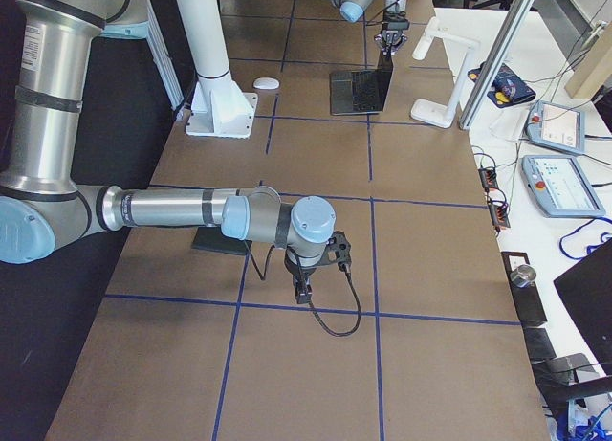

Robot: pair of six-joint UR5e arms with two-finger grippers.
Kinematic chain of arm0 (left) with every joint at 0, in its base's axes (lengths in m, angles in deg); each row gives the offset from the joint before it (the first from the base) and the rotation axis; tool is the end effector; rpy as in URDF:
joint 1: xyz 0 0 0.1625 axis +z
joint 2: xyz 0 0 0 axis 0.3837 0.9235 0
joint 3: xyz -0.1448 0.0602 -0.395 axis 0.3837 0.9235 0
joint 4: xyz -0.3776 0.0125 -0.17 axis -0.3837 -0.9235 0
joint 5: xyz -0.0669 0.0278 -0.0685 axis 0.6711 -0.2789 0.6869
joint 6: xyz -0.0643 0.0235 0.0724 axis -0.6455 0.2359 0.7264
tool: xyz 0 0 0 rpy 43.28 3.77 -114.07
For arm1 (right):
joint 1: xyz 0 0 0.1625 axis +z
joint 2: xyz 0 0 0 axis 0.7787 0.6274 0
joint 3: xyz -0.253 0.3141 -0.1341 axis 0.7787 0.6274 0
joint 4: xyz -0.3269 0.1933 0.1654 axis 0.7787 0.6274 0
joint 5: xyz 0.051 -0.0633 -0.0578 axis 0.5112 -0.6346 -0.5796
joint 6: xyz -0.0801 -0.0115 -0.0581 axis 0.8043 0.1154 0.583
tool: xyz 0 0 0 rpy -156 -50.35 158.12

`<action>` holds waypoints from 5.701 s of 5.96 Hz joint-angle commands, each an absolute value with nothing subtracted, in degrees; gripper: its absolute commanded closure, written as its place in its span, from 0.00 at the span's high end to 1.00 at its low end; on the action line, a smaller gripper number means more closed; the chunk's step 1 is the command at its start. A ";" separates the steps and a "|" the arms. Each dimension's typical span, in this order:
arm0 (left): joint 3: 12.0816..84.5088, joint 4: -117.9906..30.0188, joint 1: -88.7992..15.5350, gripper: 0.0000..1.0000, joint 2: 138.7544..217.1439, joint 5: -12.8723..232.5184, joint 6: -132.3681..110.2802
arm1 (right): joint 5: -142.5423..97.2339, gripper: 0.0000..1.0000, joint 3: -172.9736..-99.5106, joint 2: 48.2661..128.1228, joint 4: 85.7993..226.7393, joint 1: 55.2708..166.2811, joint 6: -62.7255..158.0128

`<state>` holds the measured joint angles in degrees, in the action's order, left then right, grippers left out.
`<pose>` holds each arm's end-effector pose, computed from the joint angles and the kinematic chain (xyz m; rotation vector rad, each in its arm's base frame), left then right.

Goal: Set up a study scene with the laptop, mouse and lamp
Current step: 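Drag the laptop with the left gripper toward the lamp, farther from the robot, then release the laptop and withdraw the left gripper, then reach the right gripper down and grasp the black mouse pad edge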

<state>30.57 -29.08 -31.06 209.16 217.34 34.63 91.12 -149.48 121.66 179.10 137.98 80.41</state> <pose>0.4055 -0.6694 0.1947 0.7920 0.7381 1.3378 0.0393 -0.3880 0.6358 -0.0167 -0.8257 -0.2719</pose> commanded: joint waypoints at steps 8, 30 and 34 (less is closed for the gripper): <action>64.72 -1.67 -37.55 1.00 191.34 221.01 24.44 | 90.99 1.00 -149.33 121.66 178.93 137.54 80.40; 67.28 -13.66 -54.08 1.00 159.15 221.53 -4.75 | 54.78 0.84 -148.28 148.73 98.07 64.60 -15.31; 67.28 -13.75 -54.08 1.00 159.15 221.53 -4.75 | 54.52 0.34 -146.61 147.50 98.07 61.78 -15.92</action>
